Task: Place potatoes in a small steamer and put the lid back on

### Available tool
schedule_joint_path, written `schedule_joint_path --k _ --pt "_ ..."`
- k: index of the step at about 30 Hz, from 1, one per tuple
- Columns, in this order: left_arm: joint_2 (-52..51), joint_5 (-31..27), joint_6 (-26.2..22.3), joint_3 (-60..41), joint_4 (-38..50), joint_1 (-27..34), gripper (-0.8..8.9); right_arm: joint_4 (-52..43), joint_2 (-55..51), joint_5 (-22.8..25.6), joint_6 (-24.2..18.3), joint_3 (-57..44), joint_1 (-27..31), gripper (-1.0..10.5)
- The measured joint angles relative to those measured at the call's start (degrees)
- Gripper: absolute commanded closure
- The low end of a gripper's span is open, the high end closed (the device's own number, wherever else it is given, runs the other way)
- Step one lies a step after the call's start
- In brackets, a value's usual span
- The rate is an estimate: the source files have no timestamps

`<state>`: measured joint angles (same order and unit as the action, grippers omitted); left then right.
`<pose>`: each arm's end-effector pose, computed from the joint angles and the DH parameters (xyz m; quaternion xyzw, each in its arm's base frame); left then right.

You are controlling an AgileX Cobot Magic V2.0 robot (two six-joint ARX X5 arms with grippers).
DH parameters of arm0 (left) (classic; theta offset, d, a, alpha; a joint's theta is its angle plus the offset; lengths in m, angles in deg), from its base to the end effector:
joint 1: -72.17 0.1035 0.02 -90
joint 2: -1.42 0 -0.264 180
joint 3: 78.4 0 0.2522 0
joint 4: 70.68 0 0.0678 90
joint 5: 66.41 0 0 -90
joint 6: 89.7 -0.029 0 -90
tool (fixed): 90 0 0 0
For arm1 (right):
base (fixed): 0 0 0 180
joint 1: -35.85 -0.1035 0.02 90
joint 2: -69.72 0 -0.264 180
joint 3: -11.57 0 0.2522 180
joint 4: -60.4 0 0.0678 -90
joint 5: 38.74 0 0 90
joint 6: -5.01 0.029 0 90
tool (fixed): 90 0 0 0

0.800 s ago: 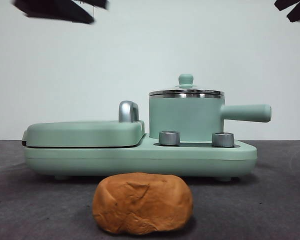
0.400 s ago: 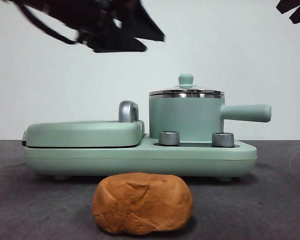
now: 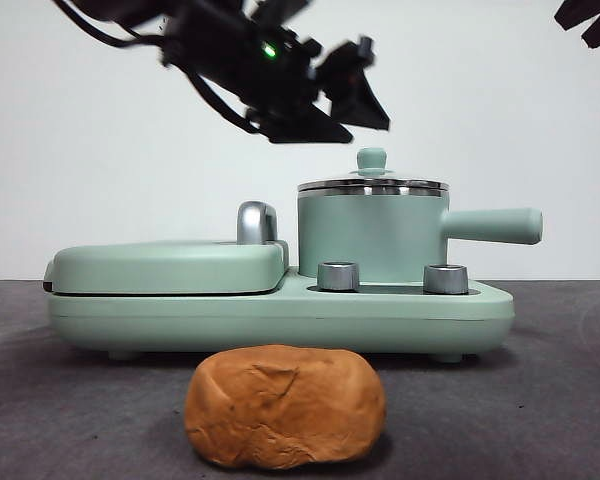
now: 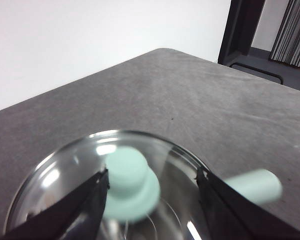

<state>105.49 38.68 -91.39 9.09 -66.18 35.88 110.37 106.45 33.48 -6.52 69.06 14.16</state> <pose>0.3337 -0.2544 0.2676 0.0326 0.0971 -0.4326 0.8958 0.1152 0.0554 0.3042 -0.1001 0.2179 0.3504 0.9054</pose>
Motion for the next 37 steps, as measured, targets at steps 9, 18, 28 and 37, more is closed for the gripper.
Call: schedule_joint_path --k 9,18,28,37 --pt "7.52 -2.03 -0.48 9.35 0.15 0.04 5.32 0.0 0.0 0.0 0.0 0.0 0.0 6.9" --pt "8.15 -2.14 -1.57 9.38 -4.57 0.22 5.32 0.0 0.0 0.0 0.0 0.0 0.0 6.9" --pt "8.15 -3.02 -1.73 9.38 -5.75 0.24 7.04 0.0 0.0 0.0 0.0 0.0 0.0 6.9" --pt "8.15 -3.02 -2.12 9.38 -5.18 0.15 8.07 0.0 0.0 0.0 0.0 0.0 0.0 6.9"
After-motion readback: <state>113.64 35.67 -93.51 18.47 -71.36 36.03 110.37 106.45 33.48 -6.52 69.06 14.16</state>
